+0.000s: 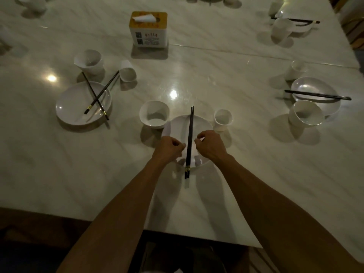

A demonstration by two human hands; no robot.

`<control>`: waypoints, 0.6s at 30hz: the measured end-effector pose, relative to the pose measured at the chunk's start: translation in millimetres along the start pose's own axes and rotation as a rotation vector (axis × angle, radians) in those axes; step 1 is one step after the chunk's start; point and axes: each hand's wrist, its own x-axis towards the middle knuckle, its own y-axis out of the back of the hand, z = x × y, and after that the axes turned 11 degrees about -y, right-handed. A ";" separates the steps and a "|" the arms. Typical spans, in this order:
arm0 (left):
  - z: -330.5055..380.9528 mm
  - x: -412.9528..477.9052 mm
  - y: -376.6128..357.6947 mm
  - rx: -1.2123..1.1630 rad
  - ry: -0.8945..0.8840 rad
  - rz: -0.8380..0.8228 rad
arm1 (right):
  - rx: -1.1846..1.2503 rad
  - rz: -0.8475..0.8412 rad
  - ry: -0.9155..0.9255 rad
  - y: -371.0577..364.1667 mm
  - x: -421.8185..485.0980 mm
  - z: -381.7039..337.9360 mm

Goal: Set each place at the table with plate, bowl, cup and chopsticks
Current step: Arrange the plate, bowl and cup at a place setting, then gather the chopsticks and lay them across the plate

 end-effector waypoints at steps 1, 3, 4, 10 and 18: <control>2.6 -1.9 6.9 0.043 -0.029 0.008 | -0.006 0.009 0.007 6.3 -3.8 -4.0; 10.4 -6.2 23.7 0.115 -0.088 0.031 | -0.011 0.012 0.024 17.1 -11.5 -15.0; 14.1 -8.2 33.3 0.144 -0.117 0.051 | -0.011 0.008 0.040 22.0 -15.7 -21.8; 12.7 -19.5 103.8 0.328 -0.258 0.199 | -0.129 0.048 0.187 35.1 -35.5 -70.4; -40.1 -23.1 208.6 0.440 -0.190 0.337 | -0.190 0.079 0.282 14.3 -50.7 -153.1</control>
